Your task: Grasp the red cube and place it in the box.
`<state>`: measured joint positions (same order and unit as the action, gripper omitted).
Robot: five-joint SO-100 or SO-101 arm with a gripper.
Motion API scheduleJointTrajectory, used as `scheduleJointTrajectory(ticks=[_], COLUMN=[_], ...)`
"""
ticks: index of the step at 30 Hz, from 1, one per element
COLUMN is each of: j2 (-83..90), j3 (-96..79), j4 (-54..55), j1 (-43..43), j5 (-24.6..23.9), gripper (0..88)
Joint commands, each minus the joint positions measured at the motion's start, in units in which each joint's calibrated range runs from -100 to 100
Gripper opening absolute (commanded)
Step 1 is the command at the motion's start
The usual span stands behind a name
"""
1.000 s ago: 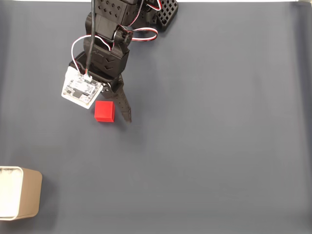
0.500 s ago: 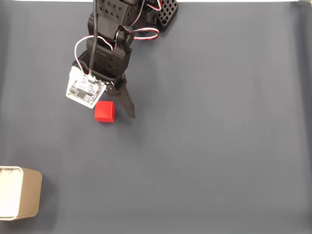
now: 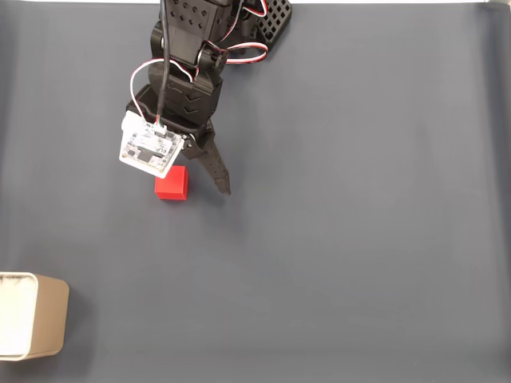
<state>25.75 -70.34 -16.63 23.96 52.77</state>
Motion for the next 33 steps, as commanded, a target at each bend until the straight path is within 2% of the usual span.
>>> scheduleJointTrajectory(ticks=[1, 33], j2=[2.8, 4.9], j3=[0.0, -0.6], j4=[0.2, -1.0], j1=[-1.0, -3.5], j5=[-0.4, -1.7], gripper=[44.4, 44.0])
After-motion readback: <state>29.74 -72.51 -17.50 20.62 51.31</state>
